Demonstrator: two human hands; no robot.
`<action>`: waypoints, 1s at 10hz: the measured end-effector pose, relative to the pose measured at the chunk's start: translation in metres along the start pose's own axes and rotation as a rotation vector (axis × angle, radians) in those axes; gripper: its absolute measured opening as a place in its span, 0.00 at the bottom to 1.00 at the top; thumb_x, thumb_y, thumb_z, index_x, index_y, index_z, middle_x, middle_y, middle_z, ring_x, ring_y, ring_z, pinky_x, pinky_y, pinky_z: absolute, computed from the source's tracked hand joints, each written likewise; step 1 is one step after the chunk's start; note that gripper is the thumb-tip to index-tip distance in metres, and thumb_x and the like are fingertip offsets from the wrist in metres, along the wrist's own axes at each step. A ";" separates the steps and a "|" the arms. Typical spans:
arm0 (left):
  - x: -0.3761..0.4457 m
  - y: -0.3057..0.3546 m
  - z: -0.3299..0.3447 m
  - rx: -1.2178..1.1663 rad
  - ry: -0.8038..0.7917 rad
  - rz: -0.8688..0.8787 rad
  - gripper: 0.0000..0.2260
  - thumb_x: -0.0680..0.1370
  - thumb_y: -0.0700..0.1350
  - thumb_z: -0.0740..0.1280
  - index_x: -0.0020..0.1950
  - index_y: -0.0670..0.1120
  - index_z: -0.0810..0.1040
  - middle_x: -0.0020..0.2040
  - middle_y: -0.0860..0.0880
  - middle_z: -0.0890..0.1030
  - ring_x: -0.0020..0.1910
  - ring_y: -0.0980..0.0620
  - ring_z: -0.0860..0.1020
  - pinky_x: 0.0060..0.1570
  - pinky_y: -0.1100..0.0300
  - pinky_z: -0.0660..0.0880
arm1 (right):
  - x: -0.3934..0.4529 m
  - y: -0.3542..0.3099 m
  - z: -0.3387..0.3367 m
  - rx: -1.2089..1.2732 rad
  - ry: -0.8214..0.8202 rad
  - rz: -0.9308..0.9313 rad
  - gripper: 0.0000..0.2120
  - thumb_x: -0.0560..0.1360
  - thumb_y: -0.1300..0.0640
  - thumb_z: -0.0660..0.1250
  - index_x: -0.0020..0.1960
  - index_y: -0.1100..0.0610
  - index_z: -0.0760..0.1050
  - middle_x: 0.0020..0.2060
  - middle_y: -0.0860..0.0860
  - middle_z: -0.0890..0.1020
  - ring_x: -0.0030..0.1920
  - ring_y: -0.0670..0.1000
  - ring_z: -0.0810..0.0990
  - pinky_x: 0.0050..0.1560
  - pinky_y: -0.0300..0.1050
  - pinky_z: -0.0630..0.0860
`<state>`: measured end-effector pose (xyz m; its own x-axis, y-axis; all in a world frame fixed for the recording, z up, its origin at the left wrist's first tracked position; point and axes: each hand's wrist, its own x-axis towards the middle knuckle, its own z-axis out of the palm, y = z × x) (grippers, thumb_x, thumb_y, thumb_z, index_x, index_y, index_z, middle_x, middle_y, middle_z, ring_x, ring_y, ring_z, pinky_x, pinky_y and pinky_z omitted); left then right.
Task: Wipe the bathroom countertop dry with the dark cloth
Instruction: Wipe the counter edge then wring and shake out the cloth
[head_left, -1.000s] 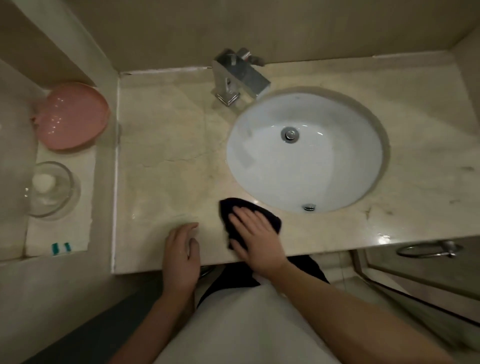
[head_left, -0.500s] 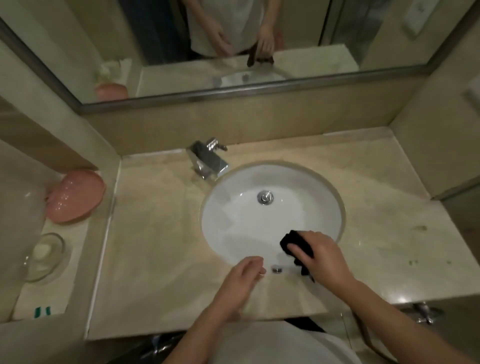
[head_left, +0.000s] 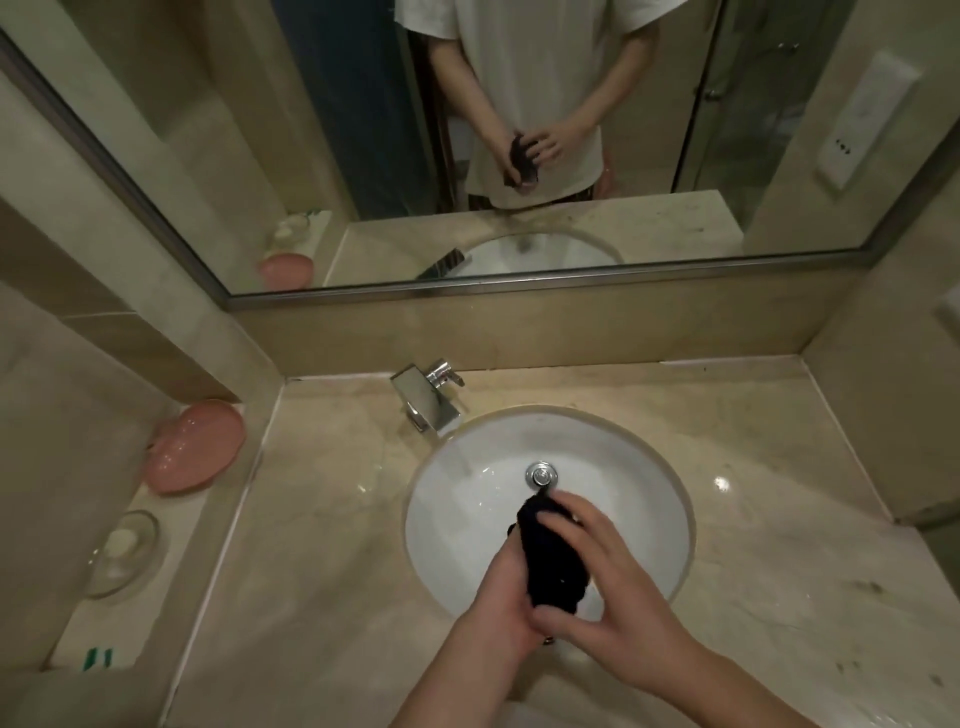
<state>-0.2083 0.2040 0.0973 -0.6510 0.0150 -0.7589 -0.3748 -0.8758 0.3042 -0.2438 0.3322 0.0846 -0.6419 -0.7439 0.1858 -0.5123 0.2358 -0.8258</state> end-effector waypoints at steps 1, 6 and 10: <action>-0.009 0.005 0.008 -0.113 -0.007 -0.044 0.25 0.75 0.63 0.64 0.54 0.42 0.79 0.45 0.44 0.84 0.49 0.46 0.81 0.49 0.53 0.74 | 0.017 -0.011 0.013 -0.079 0.095 -0.072 0.13 0.79 0.42 0.65 0.63 0.38 0.71 0.60 0.33 0.73 0.63 0.41 0.73 0.61 0.41 0.72; -0.029 0.039 0.003 0.210 -0.139 -0.039 0.06 0.78 0.41 0.70 0.53 0.43 0.77 0.48 0.46 0.80 0.54 0.51 0.79 0.56 0.60 0.73 | 0.046 -0.044 -0.004 -0.351 0.092 -0.641 0.10 0.78 0.61 0.65 0.56 0.55 0.81 0.54 0.52 0.79 0.53 0.54 0.78 0.65 0.52 0.69; -0.031 0.032 0.021 -0.109 -0.110 0.026 0.09 0.78 0.47 0.63 0.42 0.44 0.77 0.39 0.49 0.76 0.37 0.52 0.80 0.42 0.62 0.75 | 0.058 -0.070 0.024 0.281 0.506 0.153 0.14 0.81 0.55 0.67 0.37 0.56 0.77 0.33 0.48 0.80 0.38 0.50 0.79 0.42 0.46 0.75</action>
<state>-0.2138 0.1858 0.1426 -0.7300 0.0389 -0.6824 -0.2868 -0.9236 0.2542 -0.2313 0.2578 0.1404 -0.9238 -0.3079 0.2276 -0.2666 0.0906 -0.9595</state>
